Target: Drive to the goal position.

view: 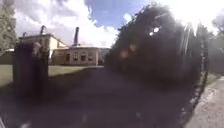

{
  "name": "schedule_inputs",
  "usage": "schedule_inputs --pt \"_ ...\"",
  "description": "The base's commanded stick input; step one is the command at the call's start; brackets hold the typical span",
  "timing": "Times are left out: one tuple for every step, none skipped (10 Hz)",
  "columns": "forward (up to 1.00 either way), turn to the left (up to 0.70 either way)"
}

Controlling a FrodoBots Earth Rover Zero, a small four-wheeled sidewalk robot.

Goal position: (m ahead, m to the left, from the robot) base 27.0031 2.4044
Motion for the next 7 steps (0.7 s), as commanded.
schedule_inputs --pt "0.70 0.19" --pt "0.70 0.06" --pt "0.70 0.00" --pt "0.70 0.00" --pt "0.70 0.00" --pt "0.70 0.00" --pt "0.70 0.00"
